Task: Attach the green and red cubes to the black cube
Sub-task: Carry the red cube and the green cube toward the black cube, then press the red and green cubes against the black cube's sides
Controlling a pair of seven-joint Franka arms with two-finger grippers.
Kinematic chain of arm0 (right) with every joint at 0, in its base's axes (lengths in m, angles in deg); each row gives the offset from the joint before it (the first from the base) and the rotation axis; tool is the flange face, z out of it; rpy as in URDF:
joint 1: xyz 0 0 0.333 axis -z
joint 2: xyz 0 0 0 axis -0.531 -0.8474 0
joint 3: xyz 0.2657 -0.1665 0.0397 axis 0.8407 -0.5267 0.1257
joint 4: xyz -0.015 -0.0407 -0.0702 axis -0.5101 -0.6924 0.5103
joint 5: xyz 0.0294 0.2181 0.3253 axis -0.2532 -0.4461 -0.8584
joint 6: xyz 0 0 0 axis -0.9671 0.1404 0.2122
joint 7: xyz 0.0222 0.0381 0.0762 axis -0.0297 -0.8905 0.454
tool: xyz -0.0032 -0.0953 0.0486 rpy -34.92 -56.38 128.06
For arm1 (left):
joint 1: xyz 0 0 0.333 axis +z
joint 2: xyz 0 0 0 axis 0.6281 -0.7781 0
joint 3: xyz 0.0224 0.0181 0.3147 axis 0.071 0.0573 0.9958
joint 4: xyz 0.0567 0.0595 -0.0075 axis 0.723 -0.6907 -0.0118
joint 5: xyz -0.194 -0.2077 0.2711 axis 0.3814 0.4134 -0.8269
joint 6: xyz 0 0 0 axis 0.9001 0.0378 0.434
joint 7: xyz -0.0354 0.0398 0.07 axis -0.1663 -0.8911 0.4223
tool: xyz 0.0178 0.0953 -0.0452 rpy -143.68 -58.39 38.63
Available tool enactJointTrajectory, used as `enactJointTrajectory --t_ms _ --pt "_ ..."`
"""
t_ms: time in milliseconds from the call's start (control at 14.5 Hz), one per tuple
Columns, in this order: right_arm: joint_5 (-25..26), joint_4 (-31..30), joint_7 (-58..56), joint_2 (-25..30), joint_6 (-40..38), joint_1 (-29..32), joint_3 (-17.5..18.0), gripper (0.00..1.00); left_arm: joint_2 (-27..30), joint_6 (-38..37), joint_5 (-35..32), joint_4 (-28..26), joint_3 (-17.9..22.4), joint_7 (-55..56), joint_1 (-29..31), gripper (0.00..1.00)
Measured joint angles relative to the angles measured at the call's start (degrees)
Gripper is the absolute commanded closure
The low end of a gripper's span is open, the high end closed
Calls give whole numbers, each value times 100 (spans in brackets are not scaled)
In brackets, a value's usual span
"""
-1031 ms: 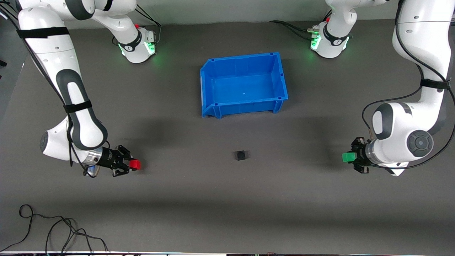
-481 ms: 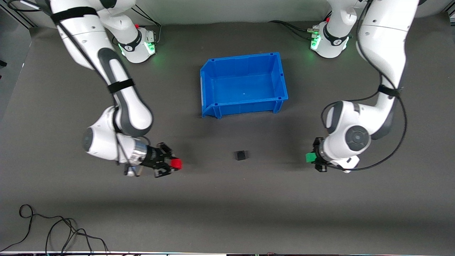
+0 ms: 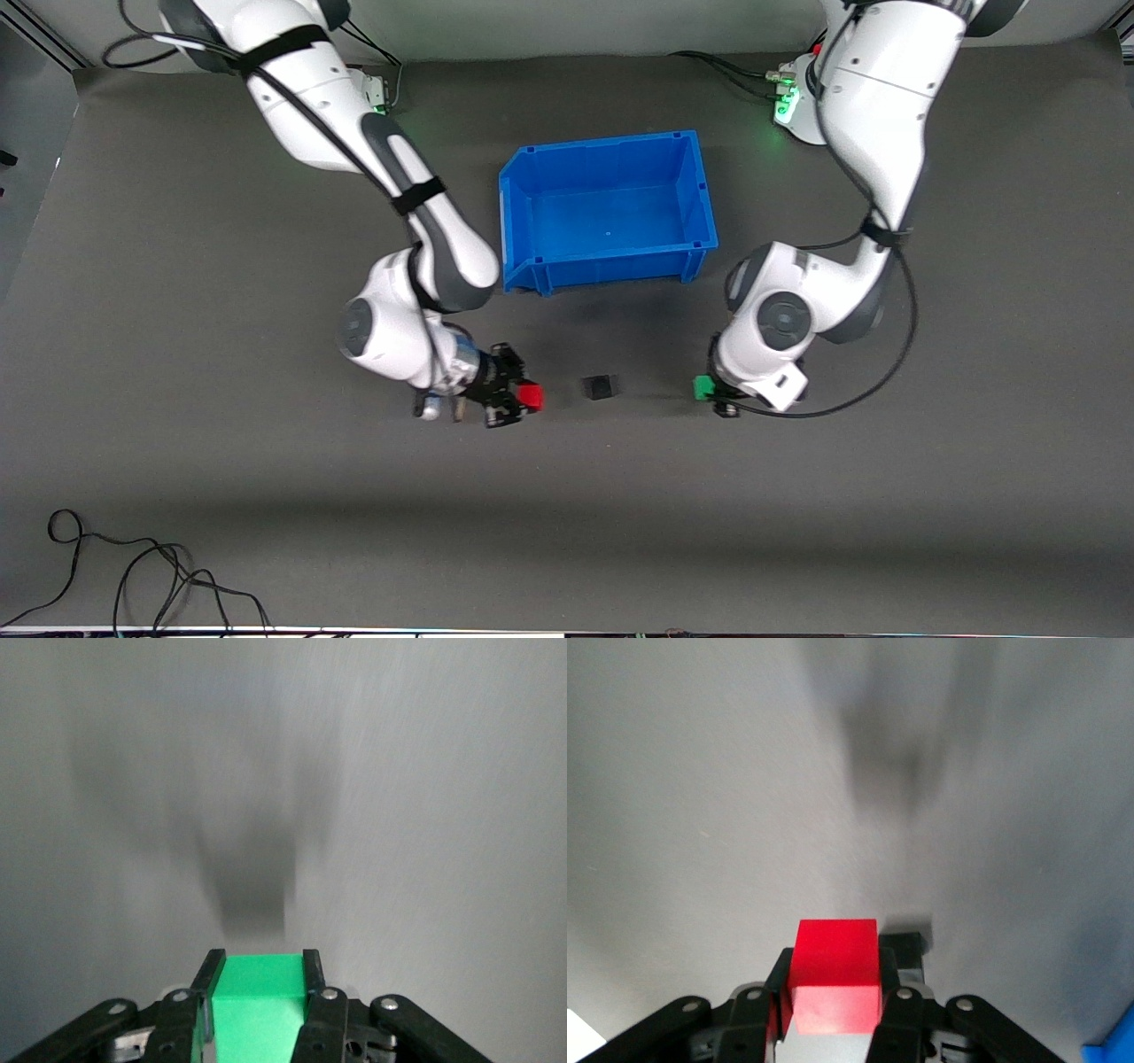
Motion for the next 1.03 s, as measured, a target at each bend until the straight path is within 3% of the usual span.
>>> enactJointTrajectory --t_ms 481,1031 --pt "0 278 287 -587 203 -299 -5 73 -586 496 -1 593 4 951 -523 100" --pt "138 310 280 -731 214 -362 -7 74 -1000 503 -7 1040 19 1364 -818 100"
